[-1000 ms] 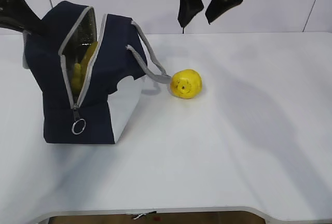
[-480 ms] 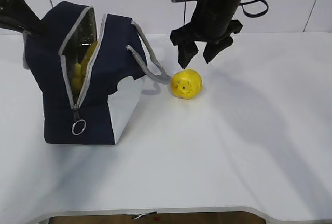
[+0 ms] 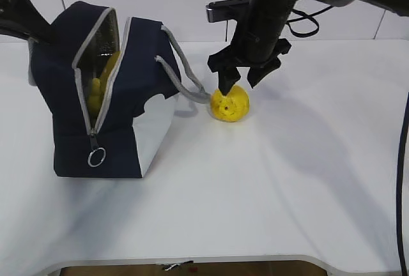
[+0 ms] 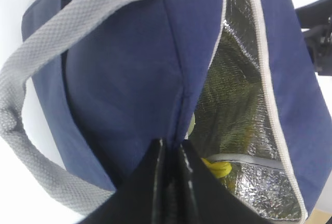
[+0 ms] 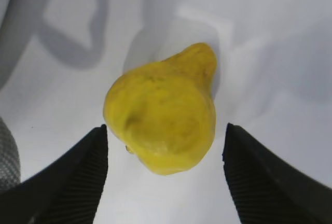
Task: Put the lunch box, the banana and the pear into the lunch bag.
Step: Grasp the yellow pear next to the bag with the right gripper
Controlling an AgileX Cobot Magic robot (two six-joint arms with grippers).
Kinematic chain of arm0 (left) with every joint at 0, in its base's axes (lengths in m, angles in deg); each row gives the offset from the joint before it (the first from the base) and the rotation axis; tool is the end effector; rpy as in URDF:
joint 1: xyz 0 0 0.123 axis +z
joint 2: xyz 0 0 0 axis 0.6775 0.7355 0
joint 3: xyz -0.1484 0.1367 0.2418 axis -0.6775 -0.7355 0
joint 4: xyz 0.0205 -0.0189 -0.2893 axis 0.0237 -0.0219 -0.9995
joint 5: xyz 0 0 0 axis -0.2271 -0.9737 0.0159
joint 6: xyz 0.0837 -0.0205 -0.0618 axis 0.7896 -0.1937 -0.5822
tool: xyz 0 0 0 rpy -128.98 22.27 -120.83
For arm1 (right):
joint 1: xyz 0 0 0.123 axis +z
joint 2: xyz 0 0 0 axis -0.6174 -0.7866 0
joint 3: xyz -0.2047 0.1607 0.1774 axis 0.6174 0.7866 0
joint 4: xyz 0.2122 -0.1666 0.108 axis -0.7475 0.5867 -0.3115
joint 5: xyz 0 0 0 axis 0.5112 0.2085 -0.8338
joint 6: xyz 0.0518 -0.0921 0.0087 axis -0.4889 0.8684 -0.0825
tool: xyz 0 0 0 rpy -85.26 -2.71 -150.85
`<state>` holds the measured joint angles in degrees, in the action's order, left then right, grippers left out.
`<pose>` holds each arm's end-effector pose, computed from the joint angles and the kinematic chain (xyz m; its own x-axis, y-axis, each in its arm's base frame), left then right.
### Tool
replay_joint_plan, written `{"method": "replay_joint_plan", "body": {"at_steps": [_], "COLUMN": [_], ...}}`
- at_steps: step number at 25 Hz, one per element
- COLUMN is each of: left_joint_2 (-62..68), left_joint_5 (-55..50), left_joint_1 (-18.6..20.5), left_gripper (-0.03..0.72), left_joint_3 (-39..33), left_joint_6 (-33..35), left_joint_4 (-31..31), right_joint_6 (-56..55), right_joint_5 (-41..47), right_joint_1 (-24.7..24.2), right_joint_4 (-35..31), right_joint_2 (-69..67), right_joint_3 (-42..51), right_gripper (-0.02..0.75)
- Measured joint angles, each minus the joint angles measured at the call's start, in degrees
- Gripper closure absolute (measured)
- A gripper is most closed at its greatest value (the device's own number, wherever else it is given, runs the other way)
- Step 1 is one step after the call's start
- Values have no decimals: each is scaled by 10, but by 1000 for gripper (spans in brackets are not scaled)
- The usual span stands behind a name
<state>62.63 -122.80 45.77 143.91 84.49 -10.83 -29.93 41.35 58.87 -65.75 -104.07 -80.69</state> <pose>0.4418 -0.0406 0.3173 -0.9198 0.0493 -0.3894 0.2684 0.8029 -0.5323 0.5191 0.2046 0.2236 -0.8605 -0.4055 -0.3086 -0.4389 0.8974 0.0446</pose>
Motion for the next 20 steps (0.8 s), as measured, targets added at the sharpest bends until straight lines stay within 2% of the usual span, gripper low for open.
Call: {"method": "replay_joint_plan", "body": {"at_steps": [20], "left_joint_2": [0], "left_joint_5": [-1], "left_joint_1": [0], "left_gripper": [673], "left_joint_3": [0], "left_joint_6": [-1], "left_joint_4": [0], "right_joint_6": [0], "right_joint_5": [-26], "right_joint_1": [0], "right_joint_4": [-9], "right_joint_2": [-29], "right_joint_3": [0], "right_gripper": [182]}}
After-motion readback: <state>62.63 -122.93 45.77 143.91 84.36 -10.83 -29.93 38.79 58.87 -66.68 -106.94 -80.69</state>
